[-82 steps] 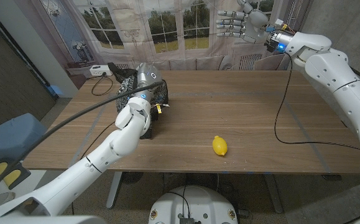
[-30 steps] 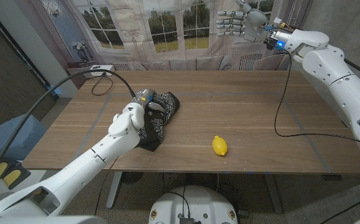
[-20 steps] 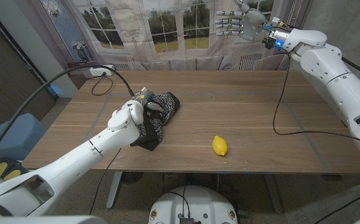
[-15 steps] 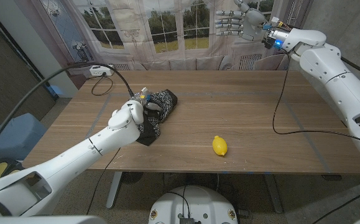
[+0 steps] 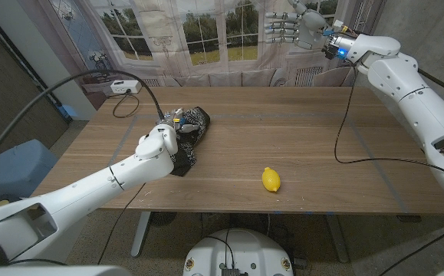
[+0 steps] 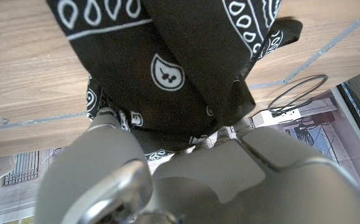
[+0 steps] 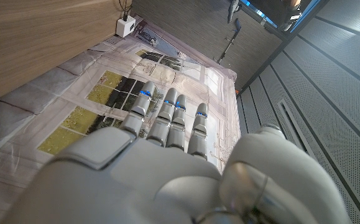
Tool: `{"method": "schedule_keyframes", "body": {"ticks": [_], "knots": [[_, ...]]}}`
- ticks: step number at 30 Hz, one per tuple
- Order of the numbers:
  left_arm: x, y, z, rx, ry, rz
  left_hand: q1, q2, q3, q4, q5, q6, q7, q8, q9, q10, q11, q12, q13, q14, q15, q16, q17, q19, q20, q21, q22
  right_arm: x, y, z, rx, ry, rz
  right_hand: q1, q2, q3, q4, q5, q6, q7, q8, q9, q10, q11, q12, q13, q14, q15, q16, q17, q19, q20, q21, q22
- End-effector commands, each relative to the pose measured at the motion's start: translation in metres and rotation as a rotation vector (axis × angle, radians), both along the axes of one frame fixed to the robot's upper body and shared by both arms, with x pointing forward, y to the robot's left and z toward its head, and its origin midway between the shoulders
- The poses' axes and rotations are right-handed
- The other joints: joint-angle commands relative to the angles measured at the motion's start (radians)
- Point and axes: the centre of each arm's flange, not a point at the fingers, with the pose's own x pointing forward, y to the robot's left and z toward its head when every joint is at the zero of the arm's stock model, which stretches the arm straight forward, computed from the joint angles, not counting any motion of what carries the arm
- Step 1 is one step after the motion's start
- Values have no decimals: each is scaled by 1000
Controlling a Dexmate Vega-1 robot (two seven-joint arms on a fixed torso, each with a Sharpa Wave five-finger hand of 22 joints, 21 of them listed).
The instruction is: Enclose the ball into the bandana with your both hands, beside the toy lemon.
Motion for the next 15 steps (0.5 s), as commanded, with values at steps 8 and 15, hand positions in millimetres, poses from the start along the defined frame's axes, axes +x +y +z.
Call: {"method": "schedule_keyframes", "body": {"ticks": [8,15], "knots": [[-44,9,31,-125,-305,-106,-110,12,-41,55,8,-204,-24,8,0,-224,4,10,-9,-259,8,19,6,-365,1,-35,9,8,-3,-1,21,7,2,-1,3,-8,-1,4,-2,7,0,2,10,0,1,0,3,-1,3,-1,9,2,-7,5],[-63,3,46,-162,-358,-134,-149,12,-59,66,10,-166,-40,20,-3,-196,-8,24,-17,-223,6,31,3,-335,1,-34,11,11,-5,-7,38,15,-1,-3,1,-12,-1,4,-1,7,1,2,11,2,2,0,1,-1,3,-2,9,0,-9,5]]}}
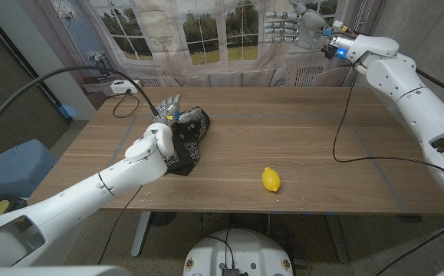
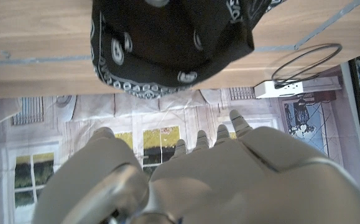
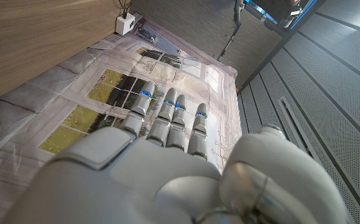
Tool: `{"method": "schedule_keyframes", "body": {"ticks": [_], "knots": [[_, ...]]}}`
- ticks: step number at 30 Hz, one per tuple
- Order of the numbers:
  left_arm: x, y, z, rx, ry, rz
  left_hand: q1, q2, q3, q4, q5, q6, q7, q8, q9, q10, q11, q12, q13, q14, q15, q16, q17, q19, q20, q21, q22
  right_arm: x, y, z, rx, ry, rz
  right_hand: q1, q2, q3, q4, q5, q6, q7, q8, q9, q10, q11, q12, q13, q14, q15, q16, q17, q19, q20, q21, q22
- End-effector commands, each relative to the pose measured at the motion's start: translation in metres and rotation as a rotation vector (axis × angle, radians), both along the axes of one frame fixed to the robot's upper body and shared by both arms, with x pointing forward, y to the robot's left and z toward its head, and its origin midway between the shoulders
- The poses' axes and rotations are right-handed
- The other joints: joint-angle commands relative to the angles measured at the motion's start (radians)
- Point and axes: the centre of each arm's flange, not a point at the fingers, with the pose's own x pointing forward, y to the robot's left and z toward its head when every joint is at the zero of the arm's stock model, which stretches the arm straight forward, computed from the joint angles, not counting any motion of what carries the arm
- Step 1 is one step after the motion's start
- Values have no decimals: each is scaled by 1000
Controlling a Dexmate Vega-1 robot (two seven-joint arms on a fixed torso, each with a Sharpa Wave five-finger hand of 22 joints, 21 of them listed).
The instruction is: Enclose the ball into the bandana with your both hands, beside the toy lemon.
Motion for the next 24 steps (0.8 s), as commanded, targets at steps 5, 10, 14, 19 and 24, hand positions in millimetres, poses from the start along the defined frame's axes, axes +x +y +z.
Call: {"method": "schedule_keyframes", "body": {"ticks": [5,10,14,19,24], "knots": [[-47,-1,35,-97,-222,-121,-50,2,-22,15,14,-132,-15,9,1,-166,-15,17,-8,-190,3,19,-1,-307,-1,3,2,8,-8,-16,49,17,-15,-4,2,-6,0,4,3,4,1,2,8,3,0,0,-1,-1,2,3,8,0,-5,5],[-58,7,48,-148,-234,-202,-64,5,-29,13,18,-106,-25,13,0,-149,-21,22,-13,-158,0,24,-4,-272,-2,9,3,12,-15,-27,76,27,-36,-5,5,-7,0,5,1,4,0,2,2,6,-2,0,-11,1,-1,3,7,-2,-7,5],[-62,13,53,-208,-253,-289,-71,9,-32,11,20,-93,-28,13,-1,-135,-22,25,-17,-135,-3,28,-6,-245,-4,15,3,18,-19,-38,114,47,-36,-1,11,-5,-3,5,-5,4,-2,2,-11,3,-8,-2,-20,2,-2,4,5,-6,-11,5],[-67,19,58,-267,-279,-409,-79,14,-36,7,24,-74,-40,12,-2,-104,-31,34,-21,-107,-8,30,-8,-203,-4,23,2,22,-26,-50,164,62,-38,9,11,-6,-11,3,-15,3,-5,2,-50,-3,-24,-7,-49,5,-14,-2,-5,-16,-21,4],[-69,24,60,-366,-304,-523,-87,13,-43,3,26,-66,-49,9,-3,-95,-38,34,-25,-90,-11,28,-9,-172,-3,27,1,20,-28,-65,210,64,-20,16,12,-7,-17,-1,-30,-2,-9,1,-81,-13,-34,-15,-81,-2,-30,-16,-16,-28,-33,3]]}}
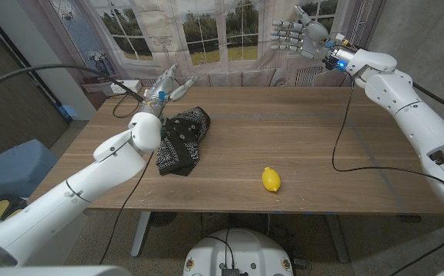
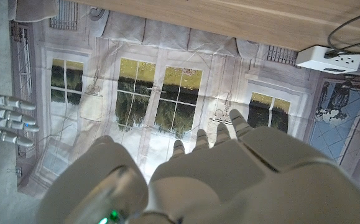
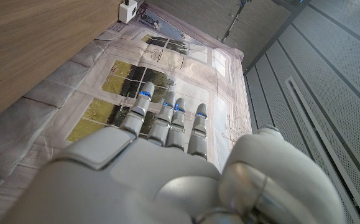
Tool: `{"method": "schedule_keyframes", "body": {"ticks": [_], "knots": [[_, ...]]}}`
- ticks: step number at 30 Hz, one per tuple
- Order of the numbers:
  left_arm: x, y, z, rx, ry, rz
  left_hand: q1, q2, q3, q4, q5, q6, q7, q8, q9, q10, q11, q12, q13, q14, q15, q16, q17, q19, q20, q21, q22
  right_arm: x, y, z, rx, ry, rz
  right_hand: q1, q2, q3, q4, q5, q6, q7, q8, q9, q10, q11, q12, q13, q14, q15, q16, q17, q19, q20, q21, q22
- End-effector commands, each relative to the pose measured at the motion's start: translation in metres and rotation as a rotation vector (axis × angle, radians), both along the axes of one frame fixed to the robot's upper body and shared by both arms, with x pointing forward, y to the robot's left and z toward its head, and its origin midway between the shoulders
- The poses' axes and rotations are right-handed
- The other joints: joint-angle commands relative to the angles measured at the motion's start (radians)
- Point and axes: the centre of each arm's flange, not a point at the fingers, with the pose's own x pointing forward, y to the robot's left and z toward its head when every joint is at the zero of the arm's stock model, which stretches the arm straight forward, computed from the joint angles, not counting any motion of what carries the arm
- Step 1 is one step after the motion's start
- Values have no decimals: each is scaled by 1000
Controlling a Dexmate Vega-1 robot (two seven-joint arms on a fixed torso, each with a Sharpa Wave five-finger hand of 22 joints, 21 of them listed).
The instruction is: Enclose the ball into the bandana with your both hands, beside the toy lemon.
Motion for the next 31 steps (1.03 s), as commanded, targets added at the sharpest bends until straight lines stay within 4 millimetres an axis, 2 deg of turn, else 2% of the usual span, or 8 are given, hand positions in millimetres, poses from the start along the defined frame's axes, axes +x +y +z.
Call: {"method": "schedule_keyframes", "body": {"ticks": [1,6,17,19,20,22,25,31], "knots": [[-15,14,16,-149,-61,-279,-13,0,-11,0,8,-65,-14,1,1,-90,-11,6,-2,-88,-3,5,1,-166,1,7,1,6,-9,-36,121,28,11,14,0,0,-10,-2,-18,-8,-7,1,-26,-7,-8,-8,-31,-1,-17,-11,-7,-19,-12,2],[-22,13,22,-100,-99,-252,-18,-4,-15,0,10,-61,-21,0,1,-83,-15,7,-4,-83,-3,4,1,-158,1,7,1,15,-9,-56,177,66,24,18,2,-1,-13,-5,-34,-19,-11,0,-51,-14,-13,-17,-61,0,-29,-25,-18,-20,-24,0],[-6,26,27,-227,-63,-549,-45,-16,-39,3,20,-29,-32,1,-1,-43,-16,12,-10,-45,-1,3,-1,-123,1,6,-1,36,-19,-111,327,156,-96,30,8,-5,-25,-13,-48,-27,-6,-3,-76,-24,-7,-51,-190,-26,-53,-84,-91,-21,-84,-5],[1,28,25,-262,-38,-610,-49,-15,-41,3,22,-25,-34,1,-1,-41,-16,12,-11,-42,-2,3,-1,-120,1,5,-1,43,-21,-124,340,185,-149,30,10,-7,-26,-15,-44,-28,-5,-3,-76,-21,-4,-62,-220,-30,-51,-105,-125,-34,-108,-6],[2,28,23,-258,-43,-599,-50,-15,-41,4,22,-24,-34,1,-1,-40,-16,12,-11,-41,-2,2,-1,-119,2,5,-1,45,-25,-132,320,198,-228,31,12,-8,-28,-16,-40,-29,-3,-4,-75,-21,-2,-69,-252,-48,-54,-122,-158,-57,-130,-8],[8,29,21,-250,-10,-607,-52,-15,-43,5,23,-23,-34,0,-1,-38,-16,12,-11,-41,-2,2,-1,-118,2,4,-1,50,-28,-148,362,237,-316,32,21,-10,-31,-19,-20,-23,1,-4,-69,-21,2,-89,-356,-74,-60,-171,-234,-87,-184,-10],[16,33,14,-307,6,-653,-57,-14,-46,7,25,-29,-37,-4,-1,-40,-16,10,-12,-43,-4,-1,-1,-119,2,2,-2,57,-31,-164,432,295,-267,30,28,-12,-33,-20,-10,-19,1,-5,-74,-29,-1,-102,-420,-91,-56,-212,-307,-94,-234,-12],[28,40,3,-438,15,-754,-82,-5,-57,15,35,-58,-37,-18,-1,-67,-9,-7,-14,-59,-2,-14,0,-131,3,-12,-2,64,-21,-161,480,252,-231,28,30,-14,-34,-20,-21,-17,-5,-5,-83,-25,-3,-108,-429,-90,-47,-236,-296,-69,-242,-12]]}}
